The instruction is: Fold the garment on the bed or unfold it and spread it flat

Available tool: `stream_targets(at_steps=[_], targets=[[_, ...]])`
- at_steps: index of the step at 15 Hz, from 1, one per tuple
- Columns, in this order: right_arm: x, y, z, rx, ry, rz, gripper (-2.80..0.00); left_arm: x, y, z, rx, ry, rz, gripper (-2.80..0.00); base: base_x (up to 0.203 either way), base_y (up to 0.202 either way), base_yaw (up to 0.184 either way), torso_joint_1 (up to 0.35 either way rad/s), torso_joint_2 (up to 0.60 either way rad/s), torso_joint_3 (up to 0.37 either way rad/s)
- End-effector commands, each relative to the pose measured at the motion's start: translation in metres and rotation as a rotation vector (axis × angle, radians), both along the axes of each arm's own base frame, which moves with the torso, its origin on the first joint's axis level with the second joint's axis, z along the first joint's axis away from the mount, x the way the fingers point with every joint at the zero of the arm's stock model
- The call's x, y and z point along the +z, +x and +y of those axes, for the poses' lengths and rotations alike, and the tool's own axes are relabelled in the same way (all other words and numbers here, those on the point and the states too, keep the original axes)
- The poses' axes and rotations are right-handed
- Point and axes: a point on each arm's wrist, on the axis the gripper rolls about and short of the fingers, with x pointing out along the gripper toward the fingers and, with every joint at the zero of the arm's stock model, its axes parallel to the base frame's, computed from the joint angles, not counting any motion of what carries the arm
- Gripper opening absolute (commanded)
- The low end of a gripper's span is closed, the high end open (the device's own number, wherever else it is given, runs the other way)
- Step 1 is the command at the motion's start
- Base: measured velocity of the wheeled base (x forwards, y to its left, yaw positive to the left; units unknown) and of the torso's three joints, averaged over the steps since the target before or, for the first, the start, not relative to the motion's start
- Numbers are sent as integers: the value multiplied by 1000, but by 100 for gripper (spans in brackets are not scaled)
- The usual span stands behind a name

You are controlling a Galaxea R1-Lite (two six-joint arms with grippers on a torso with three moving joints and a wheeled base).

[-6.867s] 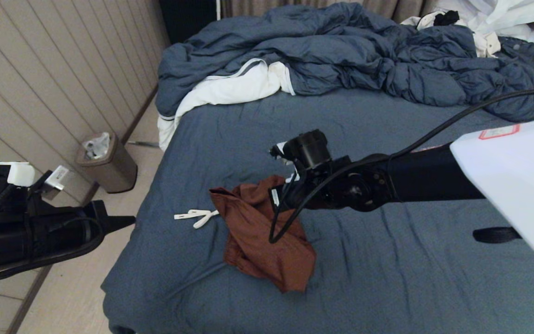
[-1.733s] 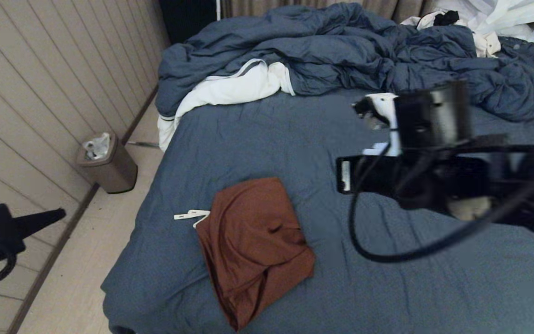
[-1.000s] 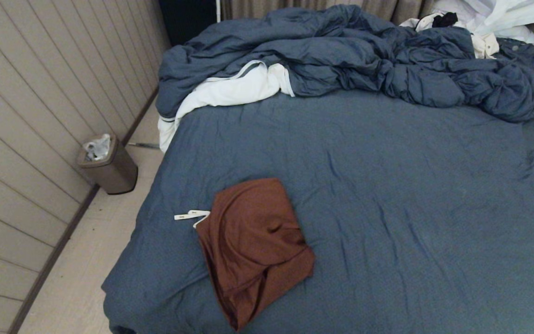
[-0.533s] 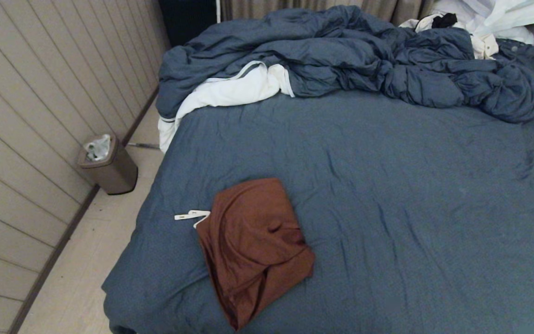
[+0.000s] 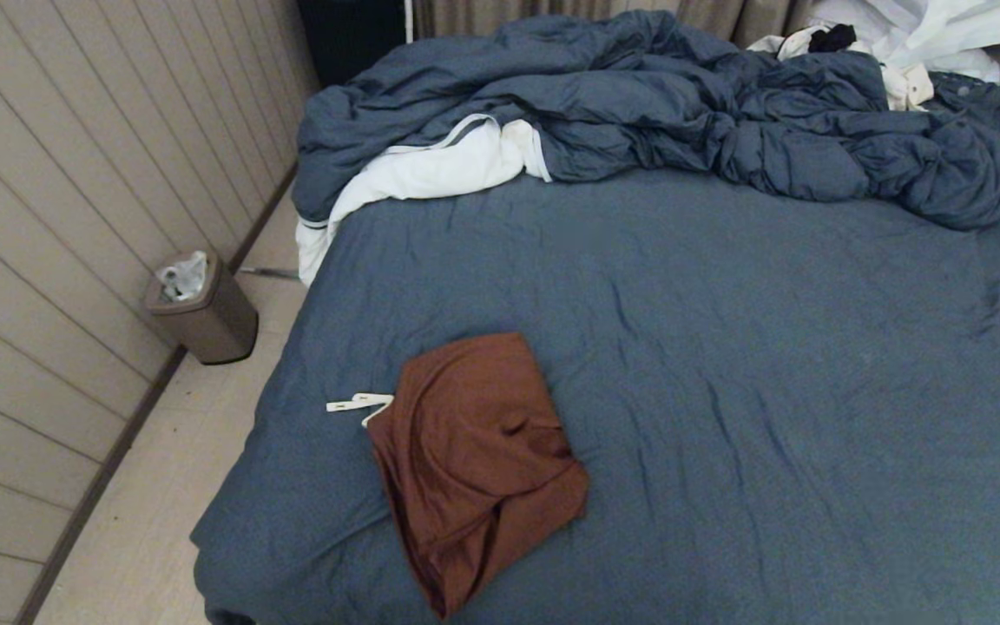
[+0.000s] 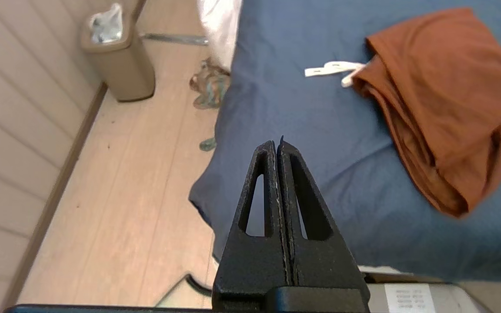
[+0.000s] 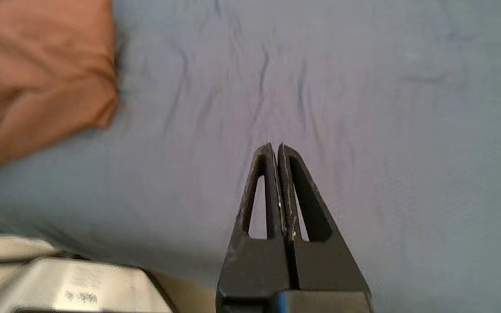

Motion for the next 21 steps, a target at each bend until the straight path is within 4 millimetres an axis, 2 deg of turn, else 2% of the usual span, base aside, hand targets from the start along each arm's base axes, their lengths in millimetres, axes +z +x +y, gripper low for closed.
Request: stream_targets(at_steps=[1,6,10,21], targets=[[-2,0,0,-12,24,7,-280,-1,1,0,18,-51,7,-280,0,0,0,0,0,0],[-2,0,0,-3,-19,5,-280,-2,0,0,3,-11,23,-280,0,0,0,0,0,0],[-2,0,-1,-31,49,4,-280,0,1,1,31,-116,-3,-280,0,0,0,0,0,0],[-2,0,-1,-35,53,4,-280,0,1,1,33,-122,-5,-280,0,0,0,0,0,0]])
